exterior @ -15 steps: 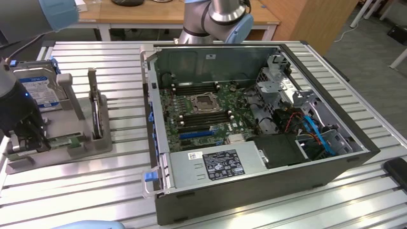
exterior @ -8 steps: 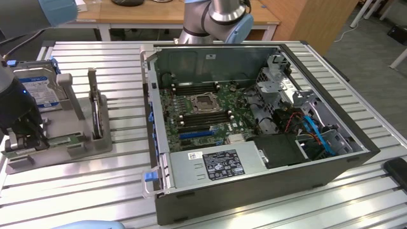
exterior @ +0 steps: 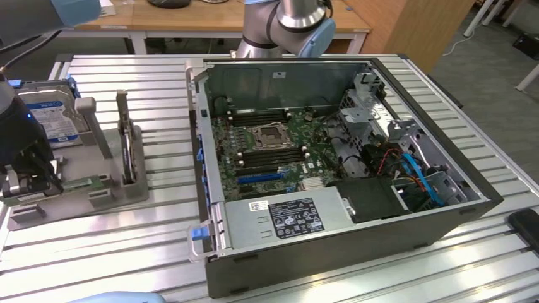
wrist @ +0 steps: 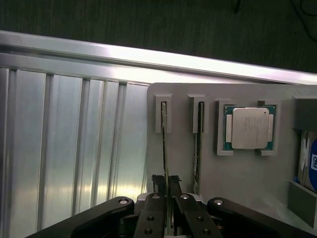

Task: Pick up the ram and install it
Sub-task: 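Pick up the ram and move it above insertion slot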

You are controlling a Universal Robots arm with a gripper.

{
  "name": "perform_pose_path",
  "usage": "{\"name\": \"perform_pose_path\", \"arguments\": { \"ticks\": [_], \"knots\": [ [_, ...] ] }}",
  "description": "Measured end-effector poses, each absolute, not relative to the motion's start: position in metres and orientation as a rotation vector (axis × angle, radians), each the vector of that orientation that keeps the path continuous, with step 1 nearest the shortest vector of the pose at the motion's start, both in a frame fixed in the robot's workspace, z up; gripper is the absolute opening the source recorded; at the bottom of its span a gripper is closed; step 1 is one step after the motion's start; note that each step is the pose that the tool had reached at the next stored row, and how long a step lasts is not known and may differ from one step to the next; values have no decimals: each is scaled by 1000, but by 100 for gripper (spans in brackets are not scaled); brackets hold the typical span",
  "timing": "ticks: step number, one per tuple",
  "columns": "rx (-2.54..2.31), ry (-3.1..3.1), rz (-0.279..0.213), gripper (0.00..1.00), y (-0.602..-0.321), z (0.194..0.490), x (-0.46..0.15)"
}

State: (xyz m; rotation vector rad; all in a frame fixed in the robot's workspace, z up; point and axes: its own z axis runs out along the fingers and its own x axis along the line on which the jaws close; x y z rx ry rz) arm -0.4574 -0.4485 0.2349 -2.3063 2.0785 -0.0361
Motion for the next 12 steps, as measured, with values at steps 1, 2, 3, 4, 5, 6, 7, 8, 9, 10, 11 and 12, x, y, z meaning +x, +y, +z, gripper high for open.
{"name": "perform_pose_path", "arguments": {
  "ticks": [1,2,3,4,5,6,7,8,9,10,11,12],
  "knots": [
    [-2306,2079,-36,14,-449,236,-457],
    [-2306,2079,-36,14,-448,238,-457],
    [-2307,2079,-35,14,-449,239,-457],
    [-2307,2079,-35,14,-448,240,-457],
    [-2307,2079,-35,14,-449,242,-457],
    [-2307,2079,-35,14,-449,243,-457],
    [-2307,2079,-34,14,-449,245,-457],
    [-2307,2079,-34,14,-448,246,-457],
    [-2307,2079,-34,14,-449,247,-457],
    [-2308,2080,-33,14,-449,249,-457],
    [-2308,2080,-33,14,-448,250,-457],
    [-2307,2081,-32,14,-449,251,-457]
  ]
}}
